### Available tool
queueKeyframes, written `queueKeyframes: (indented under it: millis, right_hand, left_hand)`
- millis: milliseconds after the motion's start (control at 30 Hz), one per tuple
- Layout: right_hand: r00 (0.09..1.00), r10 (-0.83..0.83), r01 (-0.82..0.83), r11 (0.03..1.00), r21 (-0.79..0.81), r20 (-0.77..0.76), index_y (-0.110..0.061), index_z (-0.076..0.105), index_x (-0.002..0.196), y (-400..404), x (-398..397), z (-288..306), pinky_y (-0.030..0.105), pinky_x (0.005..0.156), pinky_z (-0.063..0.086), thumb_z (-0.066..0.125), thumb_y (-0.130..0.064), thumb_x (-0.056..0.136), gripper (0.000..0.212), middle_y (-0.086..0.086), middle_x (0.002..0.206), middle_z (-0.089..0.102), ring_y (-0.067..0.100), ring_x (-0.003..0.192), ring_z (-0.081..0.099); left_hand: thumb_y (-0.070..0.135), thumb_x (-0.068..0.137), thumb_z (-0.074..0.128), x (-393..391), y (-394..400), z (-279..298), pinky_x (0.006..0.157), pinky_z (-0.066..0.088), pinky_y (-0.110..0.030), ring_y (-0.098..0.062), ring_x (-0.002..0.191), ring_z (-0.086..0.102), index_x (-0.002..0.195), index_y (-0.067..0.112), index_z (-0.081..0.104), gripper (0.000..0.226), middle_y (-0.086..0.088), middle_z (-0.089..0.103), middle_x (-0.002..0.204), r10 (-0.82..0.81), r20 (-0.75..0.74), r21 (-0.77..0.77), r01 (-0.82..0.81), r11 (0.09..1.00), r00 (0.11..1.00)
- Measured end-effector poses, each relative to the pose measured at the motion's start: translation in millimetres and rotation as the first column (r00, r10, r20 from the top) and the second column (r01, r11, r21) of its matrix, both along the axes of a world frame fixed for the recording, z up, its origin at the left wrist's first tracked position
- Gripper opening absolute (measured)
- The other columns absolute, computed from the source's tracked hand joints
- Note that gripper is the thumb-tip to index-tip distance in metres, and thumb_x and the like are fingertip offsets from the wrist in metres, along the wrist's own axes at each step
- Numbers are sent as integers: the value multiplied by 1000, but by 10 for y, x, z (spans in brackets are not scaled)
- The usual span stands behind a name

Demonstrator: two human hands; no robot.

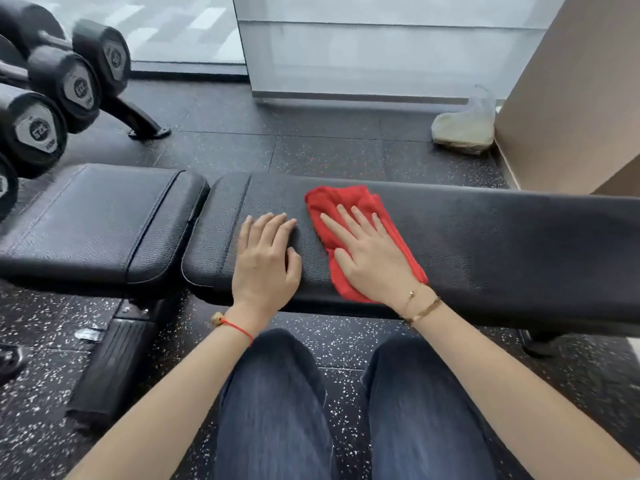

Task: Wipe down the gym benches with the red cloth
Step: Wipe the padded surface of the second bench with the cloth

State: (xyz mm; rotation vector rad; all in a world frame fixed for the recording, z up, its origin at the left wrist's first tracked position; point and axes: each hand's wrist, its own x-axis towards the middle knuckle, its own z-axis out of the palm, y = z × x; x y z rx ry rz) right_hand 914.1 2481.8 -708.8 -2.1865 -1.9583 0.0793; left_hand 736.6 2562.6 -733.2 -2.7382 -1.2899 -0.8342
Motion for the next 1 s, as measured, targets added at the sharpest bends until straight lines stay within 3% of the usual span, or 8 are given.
queueKeyframes:
  millis: [100, 267, 367, 533, 667, 800, 1000]
  right_hand:
    - [992, -124, 124, 992, -13, 9, -32, 21, 154, -76, 239, -14, 43, 123, 3, 38, -29, 97, 60, 1, 163, 17, 23, 150, 13]
    - [921, -386, 389, 919, -61, 46, -28, 17, 155, 486, 344, 65, 45, 122, 1, 35, -30, 99, 59, 7, 164, 11, 26, 151, 10]
    - [949, -314, 315, 947, -60, 24, -28, 17, 155, 569, 52, 61, 45, 122, 0, 36, -30, 98, 60, 7, 164, 11, 25, 151, 10]
    - [995, -102, 102, 995, -4, -21, -33, 24, 153, 47, -226, -2, 42, 123, 5, 38, -31, 93, 62, 0, 162, 20, 22, 150, 15]
    - [982, -190, 190, 982, -14, 8, -30, 26, 153, -28, 156, 4, 44, 123, 7, 39, -30, 94, 60, 2, 161, 22, 25, 149, 18]
    - [930, -365, 366, 930, -33, 32, -29, 21, 154, 452, 286, 37, 44, 122, 2, 36, -32, 98, 59, 6, 163, 15, 25, 150, 13]
    - [987, -159, 159, 987, 1, 29, -30, 22, 154, 333, -191, 14, 44, 122, 4, 35, -33, 96, 60, 4, 163, 18, 24, 150, 15]
  left_hand:
    - [25, 89, 43, -7, -2, -14, 122, 21, -49, -28, 135, 46, 131, 11, 60, 48, -6, 57, 141, -8, -21, 3, 8, 1000, 1000]
    - [25, 90, 44, -6, -1, -7, 123, 19, -50, -29, 135, 47, 132, 11, 60, 47, -7, 58, 140, -27, -43, 3, 28, 1000, 999]
    - [25, 90, 44, -2, -2, 7, 122, 19, -51, -29, 135, 47, 132, 11, 60, 47, -7, 57, 140, -31, -54, -8, 31, 1000, 998]
    - [25, 89, 44, -3, 9, -14, 122, 20, -52, -29, 133, 48, 132, 11, 60, 48, -7, 57, 141, -33, -47, 0, 33, 999, 998]
    - [24, 90, 45, 0, -4, -15, 122, 19, -51, -28, 132, 49, 133, 13, 60, 47, -5, 57, 141, -21, -51, 2, 21, 1000, 999]
    - [25, 90, 45, 7, 1, -18, 121, 22, -51, -25, 130, 51, 131, 15, 61, 45, -2, 59, 140, 1, -40, 11, -1, 1000, 999]
    - [28, 90, 44, 5, 13, -3, 120, 23, -50, -19, 130, 51, 130, 20, 62, 44, 5, 58, 140, 21, -35, -14, -21, 1000, 999]
